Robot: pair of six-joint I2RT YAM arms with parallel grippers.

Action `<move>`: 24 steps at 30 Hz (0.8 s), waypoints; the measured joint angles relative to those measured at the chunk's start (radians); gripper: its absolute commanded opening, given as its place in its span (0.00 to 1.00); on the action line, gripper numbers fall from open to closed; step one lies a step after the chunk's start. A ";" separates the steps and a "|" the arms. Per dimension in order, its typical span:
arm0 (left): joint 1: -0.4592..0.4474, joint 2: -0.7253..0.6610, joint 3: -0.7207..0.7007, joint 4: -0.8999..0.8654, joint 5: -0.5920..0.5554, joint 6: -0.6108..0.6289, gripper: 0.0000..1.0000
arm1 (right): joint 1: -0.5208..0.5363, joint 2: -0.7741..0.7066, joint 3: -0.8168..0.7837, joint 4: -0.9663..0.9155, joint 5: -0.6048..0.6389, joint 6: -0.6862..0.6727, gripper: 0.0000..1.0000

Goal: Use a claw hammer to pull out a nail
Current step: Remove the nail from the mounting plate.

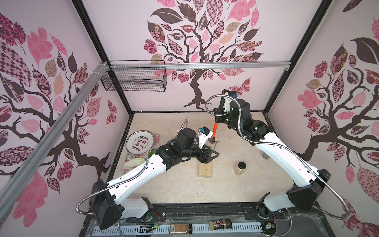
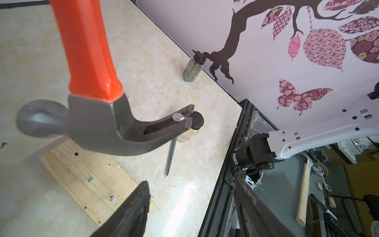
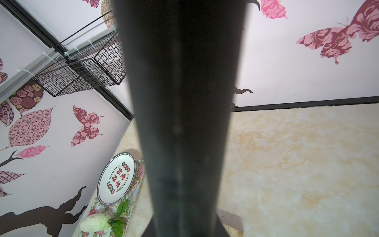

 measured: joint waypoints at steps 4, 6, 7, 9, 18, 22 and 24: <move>0.000 0.016 0.000 0.002 0.015 0.005 0.64 | 0.000 0.000 0.000 -0.003 -0.004 0.002 0.11; 0.000 0.022 0.000 0.006 0.019 0.008 0.64 | 0.000 0.000 0.000 -0.003 -0.008 0.005 0.11; 0.000 0.025 0.000 0.011 0.021 0.008 0.63 | 0.001 0.000 0.000 -0.003 -0.011 0.005 0.11; 0.000 0.034 0.005 0.021 0.023 0.009 0.62 | 0.001 0.000 0.000 -0.003 -0.014 0.005 0.11; 0.006 0.069 0.021 0.060 0.024 0.010 0.55 | 0.005 0.000 0.000 -0.003 -0.026 0.008 0.11; 0.006 0.071 0.023 0.084 0.030 0.006 0.49 | 0.007 -0.005 0.000 -0.003 -0.027 0.009 0.11; 0.006 0.071 0.025 0.093 0.037 0.005 0.45 | 0.007 -0.012 0.000 -0.003 -0.027 0.009 0.11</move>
